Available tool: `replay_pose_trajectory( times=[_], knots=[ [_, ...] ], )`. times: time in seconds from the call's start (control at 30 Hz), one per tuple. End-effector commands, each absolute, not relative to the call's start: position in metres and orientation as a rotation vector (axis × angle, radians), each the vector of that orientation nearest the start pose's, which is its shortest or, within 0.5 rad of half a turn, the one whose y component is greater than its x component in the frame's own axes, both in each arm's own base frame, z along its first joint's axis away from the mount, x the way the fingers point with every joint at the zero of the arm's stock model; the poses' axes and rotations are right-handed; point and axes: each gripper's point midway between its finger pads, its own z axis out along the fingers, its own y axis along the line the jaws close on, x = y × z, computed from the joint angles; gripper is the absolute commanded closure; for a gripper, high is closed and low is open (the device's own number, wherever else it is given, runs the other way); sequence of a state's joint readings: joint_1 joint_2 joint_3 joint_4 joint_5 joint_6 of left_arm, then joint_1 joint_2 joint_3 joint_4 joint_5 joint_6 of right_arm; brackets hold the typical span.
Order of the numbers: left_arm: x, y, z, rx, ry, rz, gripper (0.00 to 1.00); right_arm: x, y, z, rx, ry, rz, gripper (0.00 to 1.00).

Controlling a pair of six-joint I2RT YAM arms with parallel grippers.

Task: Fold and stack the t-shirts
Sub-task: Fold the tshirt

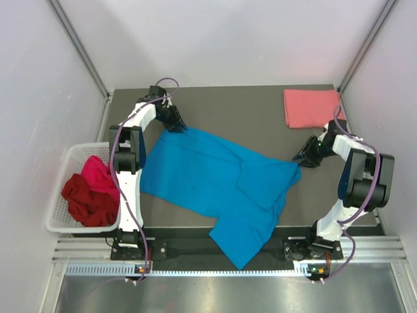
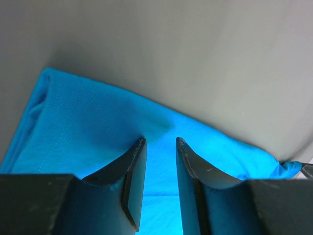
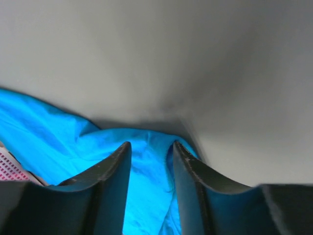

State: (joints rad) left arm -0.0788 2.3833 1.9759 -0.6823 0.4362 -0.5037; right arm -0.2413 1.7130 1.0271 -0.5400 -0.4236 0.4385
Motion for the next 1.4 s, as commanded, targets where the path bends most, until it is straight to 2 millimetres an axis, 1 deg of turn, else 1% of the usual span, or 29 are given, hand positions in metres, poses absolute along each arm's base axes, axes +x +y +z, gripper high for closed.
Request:
replay_pose_trajectory(
  times=[0.0, 0.03, 0.13, 0.17, 0.2, 0.23, 0.3, 0.33, 0.37, 0.4, 0.43, 0.5, 0.53, 0.57, 0.6, 0.7, 0.8, 0.87, 0.9, 1.0, 1.03, 1.1, 1.13, 1.2, 1.23, 1.27, 1.3, 1.33, 1.37],
  knots=[
    [0.524, -0.115, 0.018, -0.449, 2.712, -0.678, 0.64, 0.357, 0.0, 0.049, 0.823, 2.597, 0.645, 0.63],
    [0.526, -0.116, 0.019, -0.449, 2.709, -0.681, 0.64, 0.355, 0.0, 0.049, 0.825, 2.599, 0.643, 0.64],
    [0.525, -0.115, 0.015, -0.455, 2.716, -0.679, 0.64, 0.353, -0.001, 0.048, 0.834, 2.601, 0.627, 0.75],
    [0.525, -0.115, 0.014, -0.46, 2.719, -0.678, 0.64, 0.352, -0.002, 0.048, 0.842, 2.605, 0.616, 0.89],
    [0.526, -0.115, 0.014, -0.461, 2.716, -0.673, 0.64, 0.351, -0.006, 0.047, 0.854, 2.603, 0.59, 0.97],
    [0.526, -0.114, 0.013, -0.465, 2.718, -0.67, 0.65, 0.35, -0.012, 0.048, 0.864, 2.595, 0.543, 1.0],
    [0.525, -0.113, 0.01, -0.472, 2.723, -0.666, 0.65, 0.344, -0.021, 0.048, 0.887, 2.58, 0.49, 1.0],
    [0.525, -0.113, 0.01, -0.473, 2.722, -0.662, 0.65, 0.344, -0.028, 0.057, 0.879, 2.543, 0.442, 1.0],
    [0.525, -0.113, 0.009, -0.475, 2.725, -0.659, 0.65, 0.342, -0.033, 0.061, 0.879, 2.52, 0.417, 1.0],
    [0.525, -0.112, 0.008, -0.478, 2.726, -0.657, 0.65, 0.337, -0.035, 0.06, 0.883, 2.505, 0.399, 1.0],
    [0.525, -0.111, 0.008, -0.477, 2.726, -0.65, 0.65, 0.335, -0.037, 0.071, 0.868, 2.465, 0.381, 1.0],
    [0.526, -0.11, 0.007, -0.482, 2.725, -0.648, 0.65, 0.327, -0.036, 0.072, 0.876, 2.443, 0.374, 1.0],
    [0.526, -0.109, 0.007, -0.483, 2.723, -0.65, 0.65, 0.317, -0.033, 0.068, 0.879, 2.442, 0.376, 1.0],
    [0.527, -0.11, 0.006, -0.487, 2.723, -0.651, 0.65, 0.313, -0.031, 0.065, 0.884, 2.441, 0.382, 1.0],
    [0.526, -0.109, 0.005, -0.486, 2.726, -0.65, 0.65, 0.302, -0.028, 0.055, 0.9, 2.465, 0.383, 1.0],
    [0.528, -0.109, 0.003, -0.485, 2.723, -0.656, 0.65, 0.295, -0.028, 0.04, 0.895, 2.487, 0.377, 1.0],
    [0.528, -0.111, 0.004, -0.472, 2.722, -0.671, 0.64, 0.299, -0.034, 0.03, 0.885, 2.507, 0.361, 1.0],
    [0.529, -0.111, 0.01, -0.456, 2.714, -0.67, 0.63, 0.302, -0.037, 0.025, 0.883, 2.518, 0.353, 1.0],
    [0.53, -0.111, 0.013, -0.448, 2.71, -0.668, 0.61, 0.308, -0.042, 0.029, 0.867, 2.505, 0.34, 1.0],
    [0.531, -0.108, 0.029, -0.424, 2.691, -0.647, 0.6, 0.315, -0.051, 0.028, 0.856, 2.519, 0.296, 1.0],
    [0.531, -0.108, 0.039, -0.417, 2.678, -0.639, 0.58, 0.317, -0.053, 0.029, 0.856, 2.52, 0.293, 1.0],
    [0.531, -0.104, 0.049, -0.414, 2.663, -0.611, 0.56, 0.322, -0.056, 0.032, 0.842, 2.521, 0.28, 1.0],
    [0.532, -0.103, 0.063, -0.407, 2.64, -0.604, 0.55, 0.323, -0.058, 0.032, 0.848, 2.524, 0.273, 1.0],
    [0.53, -0.099, 0.071, -0.413, 2.625, -0.566, 0.55, 0.324, -0.059, 0.031, 0.849, 2.538, 0.271, 1.0],
    [0.53, -0.096, 0.085, -0.405, 2.596, -0.552, 0.55, 0.324, -0.058, 0.032, 0.847, 2.541, 0.273, 1.0],
    [0.53, -0.093, 0.091, -0.403, 2.582, -0.536, 0.54, 0.324, -0.058, 0.032, 0.847, 2.543, 0.277, 1.0],
    [0.526, -0.092, 0.091, -0.403, 2.584, -0.523, 0.54, 0.326, -0.057, 0.032, 0.841, 2.543, 0.283, 1.0],
    [0.525, -0.089, 0.099, -0.395, 2.564, -0.503, 0.54, 0.326, -0.055, 0.033, 0.841, 2.547, 0.302, 1.0],
    [0.524, -0.087, 0.1, -0.391, 2.562, -0.49, 0.54, 0.327, -0.054, 0.033, 0.839, 2.547, 0.311, 0.99]
  ],
)
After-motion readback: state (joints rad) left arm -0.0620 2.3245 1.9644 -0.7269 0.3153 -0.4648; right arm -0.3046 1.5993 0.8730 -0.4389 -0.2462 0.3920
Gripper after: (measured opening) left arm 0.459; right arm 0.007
